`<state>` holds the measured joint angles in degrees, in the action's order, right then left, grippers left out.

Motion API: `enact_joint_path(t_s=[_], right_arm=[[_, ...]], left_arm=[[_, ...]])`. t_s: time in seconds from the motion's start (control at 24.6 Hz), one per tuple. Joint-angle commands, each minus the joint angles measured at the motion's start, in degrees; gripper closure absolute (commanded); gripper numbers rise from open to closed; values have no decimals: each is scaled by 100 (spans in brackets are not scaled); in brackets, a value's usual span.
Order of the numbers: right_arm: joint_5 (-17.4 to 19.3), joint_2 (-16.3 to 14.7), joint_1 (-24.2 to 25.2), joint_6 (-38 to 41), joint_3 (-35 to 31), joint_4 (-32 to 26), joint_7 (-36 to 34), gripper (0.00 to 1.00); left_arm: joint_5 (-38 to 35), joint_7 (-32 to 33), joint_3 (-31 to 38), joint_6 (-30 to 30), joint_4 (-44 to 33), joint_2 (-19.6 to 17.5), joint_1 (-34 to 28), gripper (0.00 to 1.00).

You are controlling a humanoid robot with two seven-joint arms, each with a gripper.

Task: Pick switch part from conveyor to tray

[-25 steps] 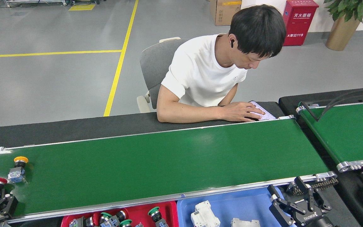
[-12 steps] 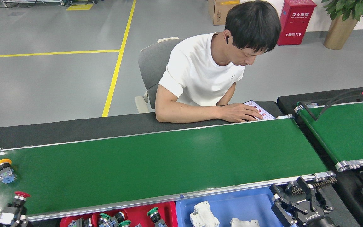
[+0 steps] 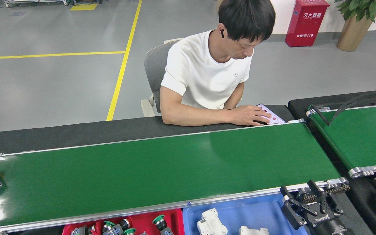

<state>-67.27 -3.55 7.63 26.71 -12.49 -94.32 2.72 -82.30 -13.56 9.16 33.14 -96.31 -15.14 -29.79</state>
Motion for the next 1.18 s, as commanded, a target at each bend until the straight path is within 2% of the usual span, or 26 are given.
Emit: enact_joint_path(t_s=[0.0,0.16,0.29,0.37,0.49,0.57,0.61,0.69,0.77,0.86,0.98,1.14], right_arm=[[21,-14,-68,89,1,-51,0,1],[21,3,-227,212,1,-51,9,1],[21,12,-288,221,1,-60,106,1],[21,30,-306,212,1,-78,114,1],[21,197,-218,160,1,-227,106,1],[12,241,-60,107,-87,-359,114,1],[12,232,-24,10,-95,-394,106,1],[-5,214,-16,-245,-87,-456,106,1],[-40,197,-24,-447,-95,-508,106,1],[-67,188,-16,-579,-95,-535,97,1],[-84,109,2,-605,-131,-544,79,1],[-76,91,90,-631,-588,-570,79,1]], left_arm=[[3,-50,68,8,-63,151,8,0],[91,-50,402,-9,-98,380,17,0],[205,20,1123,-18,-116,1057,175,0],[223,108,1527,-18,-125,1311,351,0],[557,811,1817,-27,-125,1391,659,0],[803,1338,1773,-211,-169,1435,869,0],[750,1365,1756,-405,-257,1426,887,0],[399,1347,1598,-818,-432,1426,896,0],[109,1330,1518,-923,-538,1452,896,0],[-5,1330,1466,-1003,-538,1593,896,1],[-577,1075,1237,-1407,-538,1769,905,1],[-717,1022,736,-1820,-538,1733,1089,1]])
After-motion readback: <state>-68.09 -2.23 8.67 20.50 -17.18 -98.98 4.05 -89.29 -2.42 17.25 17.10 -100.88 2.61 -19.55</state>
